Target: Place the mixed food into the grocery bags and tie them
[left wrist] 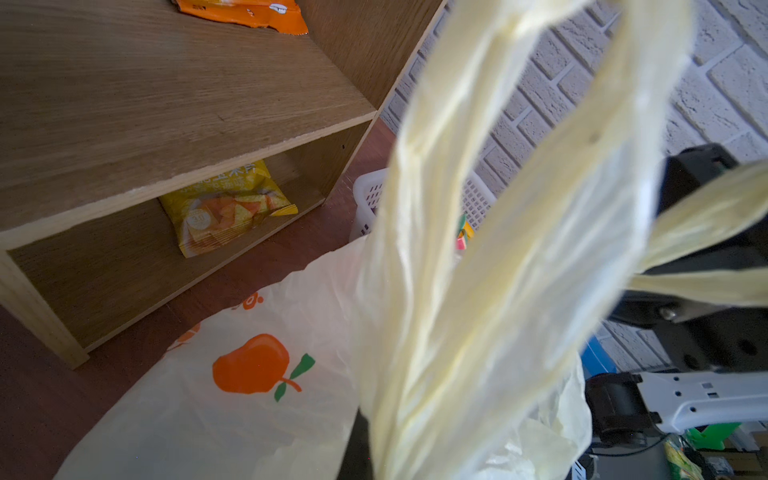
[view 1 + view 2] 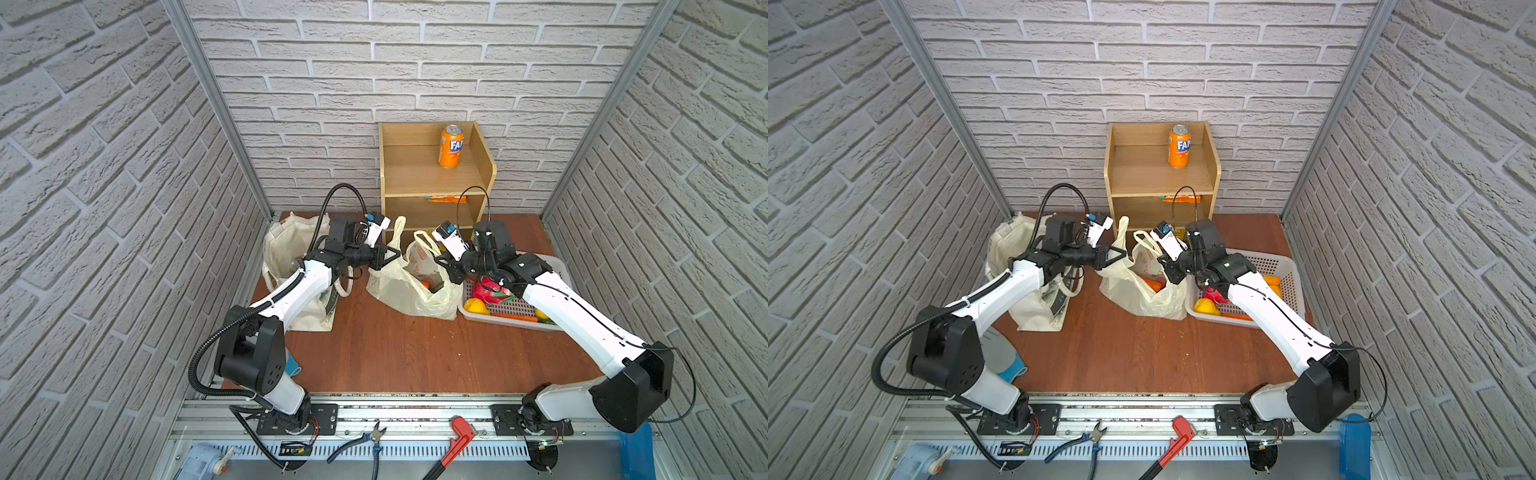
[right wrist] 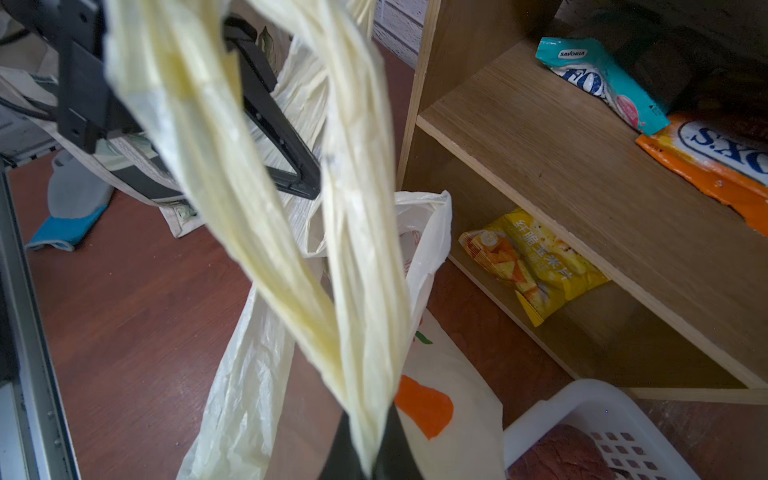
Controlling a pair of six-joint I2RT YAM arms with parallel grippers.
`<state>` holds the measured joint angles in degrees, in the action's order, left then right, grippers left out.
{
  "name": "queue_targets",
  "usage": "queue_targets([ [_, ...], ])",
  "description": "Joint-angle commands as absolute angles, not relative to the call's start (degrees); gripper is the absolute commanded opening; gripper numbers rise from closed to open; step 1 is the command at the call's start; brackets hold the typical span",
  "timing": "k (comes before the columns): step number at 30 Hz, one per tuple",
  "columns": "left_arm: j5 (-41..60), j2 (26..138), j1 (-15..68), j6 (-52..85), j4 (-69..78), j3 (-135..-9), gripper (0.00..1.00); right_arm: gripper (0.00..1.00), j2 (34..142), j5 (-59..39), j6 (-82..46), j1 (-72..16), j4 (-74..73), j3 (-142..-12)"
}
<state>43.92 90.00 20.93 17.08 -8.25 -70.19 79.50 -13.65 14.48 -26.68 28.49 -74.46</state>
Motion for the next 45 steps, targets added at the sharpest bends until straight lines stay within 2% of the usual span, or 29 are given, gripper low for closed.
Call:
queue_targets([
  [1,44.93,89.77,21.20,14.12,-12.72,-72.06,0.00,0.06,80.37,-9.79,19.12,-28.26,28.93,-77.46],
  [11,44.56,85.92,21.34,13.81,-13.31,-71.57,0.00,0.06,85.93,0.41,29.13,-33.02,29.52,-84.38],
  [26,51.06,86.95,20.98,7.33,-14.38,-72.08,0.00,0.06,90.45,2.19,30.44,-33.93,26.82,-84.93],
  [32,48.54,85.46,20.92,6.17,-13.04,-69.38,0.00,0.06,90.41,1.80,29.34,-33.99,26.36,-84.21],
  [38,44.00,83.04,20.92,8.42,-9.18,-65.92,0.30,0.06,90.88,1.29,28.60,-34.01,26.04,-84.11],
  [41,43.32,81.75,20.85,9.38,-6.79,-64.24,0.38,0.06,90.97,1.23,28.60,-34.14,25.98,-83.98],
  [45,44.80,80.79,20.42,9.86,-4.73,-63.29,0.43,0.06,90.59,1.32,28.61,-34.62,25.78,-83.50],
])
